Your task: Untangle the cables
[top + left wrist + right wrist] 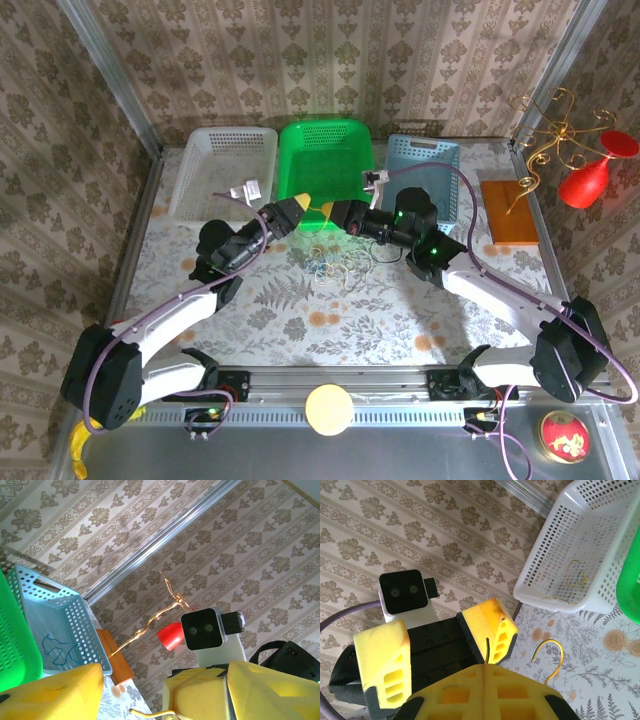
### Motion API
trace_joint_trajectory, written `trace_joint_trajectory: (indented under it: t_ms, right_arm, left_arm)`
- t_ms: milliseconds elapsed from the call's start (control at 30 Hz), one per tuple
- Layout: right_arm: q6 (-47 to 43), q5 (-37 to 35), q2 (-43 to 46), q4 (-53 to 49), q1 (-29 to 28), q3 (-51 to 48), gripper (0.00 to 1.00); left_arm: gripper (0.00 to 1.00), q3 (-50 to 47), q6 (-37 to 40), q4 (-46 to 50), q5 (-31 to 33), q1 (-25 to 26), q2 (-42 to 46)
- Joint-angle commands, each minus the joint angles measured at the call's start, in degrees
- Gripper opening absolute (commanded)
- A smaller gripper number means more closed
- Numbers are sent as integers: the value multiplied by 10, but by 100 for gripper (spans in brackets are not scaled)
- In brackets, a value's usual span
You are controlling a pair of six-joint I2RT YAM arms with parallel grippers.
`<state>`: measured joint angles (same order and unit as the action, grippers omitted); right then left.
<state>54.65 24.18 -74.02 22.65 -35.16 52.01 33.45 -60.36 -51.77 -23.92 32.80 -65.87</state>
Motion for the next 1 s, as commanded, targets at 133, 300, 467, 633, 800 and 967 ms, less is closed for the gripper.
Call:
trace_joint_trajectory:
  t_ms: [133,300,467,633,800,967]
  right_arm:
    - [7,-15,-12,27,-4,20,0]
    - [8,-16,-14,28,-4,23,0]
    - [6,-21,-15,27,-4,22,0]
    - [8,-22,-20,29,-4,22,0]
    - [8,-22,-21,31,-4,23,0]
    - [8,-22,-22,32,-4,24,0]
  left_arm:
    - [66,-11,-29,-73,16,12,-17]
    - [65,-14,-30,-83,19,19,-28]
    - [63,-17,-32,-90,24,22,-30]
    - [57,-17,-32,-95,24,23,-30]
    - [54,-21,-33,-98,25,24,-30]
    - [52,-25,-33,-101,27,27,-33]
